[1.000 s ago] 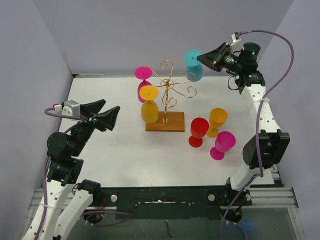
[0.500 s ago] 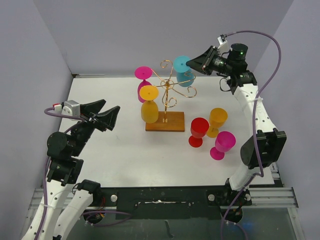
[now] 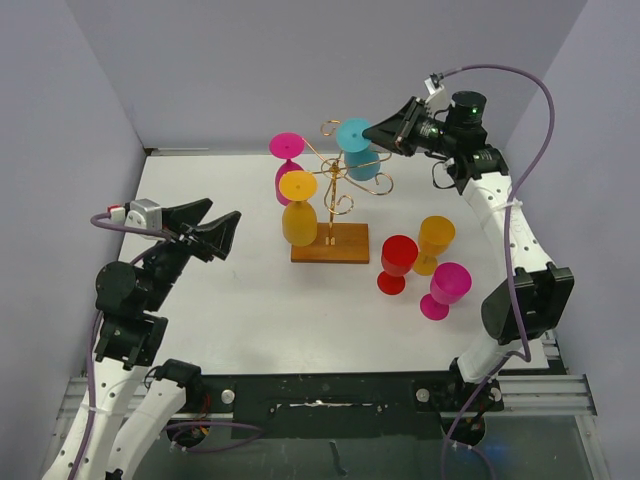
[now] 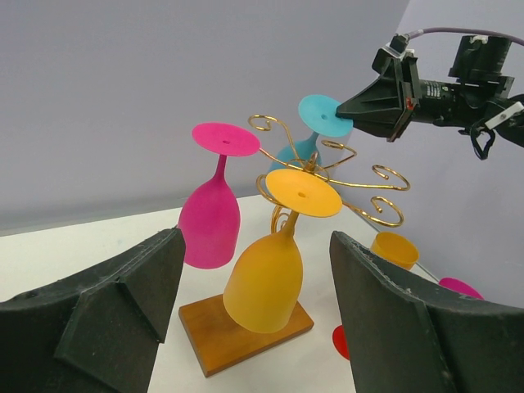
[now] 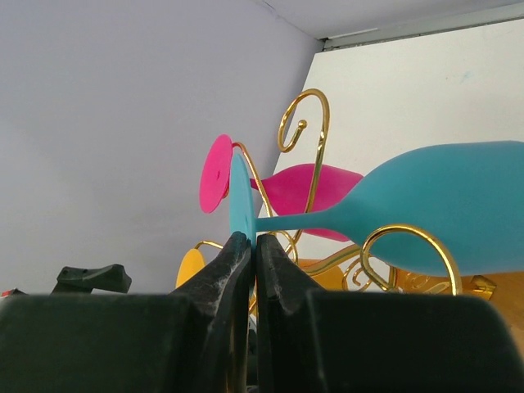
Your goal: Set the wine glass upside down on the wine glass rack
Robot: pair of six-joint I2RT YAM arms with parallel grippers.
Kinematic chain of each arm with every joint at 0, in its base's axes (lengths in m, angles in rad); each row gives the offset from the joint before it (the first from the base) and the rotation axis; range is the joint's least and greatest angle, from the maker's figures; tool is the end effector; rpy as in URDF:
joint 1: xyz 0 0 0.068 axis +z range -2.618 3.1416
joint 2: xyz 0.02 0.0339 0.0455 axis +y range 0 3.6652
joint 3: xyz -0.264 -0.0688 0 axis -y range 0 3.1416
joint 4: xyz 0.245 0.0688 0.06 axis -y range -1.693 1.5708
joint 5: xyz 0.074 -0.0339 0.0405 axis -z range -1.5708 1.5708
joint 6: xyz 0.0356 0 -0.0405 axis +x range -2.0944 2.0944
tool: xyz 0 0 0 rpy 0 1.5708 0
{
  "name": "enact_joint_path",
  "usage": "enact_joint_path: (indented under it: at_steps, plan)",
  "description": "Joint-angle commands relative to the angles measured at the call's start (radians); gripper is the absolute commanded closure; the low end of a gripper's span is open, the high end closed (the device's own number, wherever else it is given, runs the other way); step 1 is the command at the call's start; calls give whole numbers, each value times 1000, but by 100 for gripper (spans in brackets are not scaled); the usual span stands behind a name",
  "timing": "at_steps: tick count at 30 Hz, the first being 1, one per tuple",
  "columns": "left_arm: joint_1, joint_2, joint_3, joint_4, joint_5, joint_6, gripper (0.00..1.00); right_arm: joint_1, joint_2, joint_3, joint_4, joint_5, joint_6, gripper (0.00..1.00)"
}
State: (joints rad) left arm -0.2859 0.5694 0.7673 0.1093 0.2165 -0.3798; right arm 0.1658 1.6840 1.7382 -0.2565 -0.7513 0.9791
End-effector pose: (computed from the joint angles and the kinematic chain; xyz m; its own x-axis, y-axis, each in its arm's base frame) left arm 0.1223 -0.0439 0.3957 0.0945 -0.4052 -0.9093 0.5458 0.7850 -0.2930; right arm 0.3798 0.0882 0.4289 -0.7580 0.4881 -0.4326 -0.2706 0.3680 0.8896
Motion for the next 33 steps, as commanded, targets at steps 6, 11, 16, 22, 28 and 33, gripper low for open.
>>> enact_joint_path:
  at_steps: [6, 11, 16, 22, 28, 33]
  plan:
    - [2, 6, 3, 64, 12, 5, 30, 16, -116, -14, -1, 71, 49, 100]
    - [1, 1, 3, 63, -5, 5, 30, 17, -134, -19, -29, 82, 60, 100]
    - [1, -5, -3, 61, -12, 5, 30, 17, -148, -26, -46, 119, 56, 100]
    - [2, -13, -8, 61, -23, 5, 30, 24, -166, -76, -46, 204, 85, 100]
    - [1, -19, -13, 63, -38, 5, 30, 24, -178, -85, -55, 245, 99, 100]
    - [2, -23, -14, 59, -43, 6, 30, 23, -195, -97, -61, 272, 99, 100]
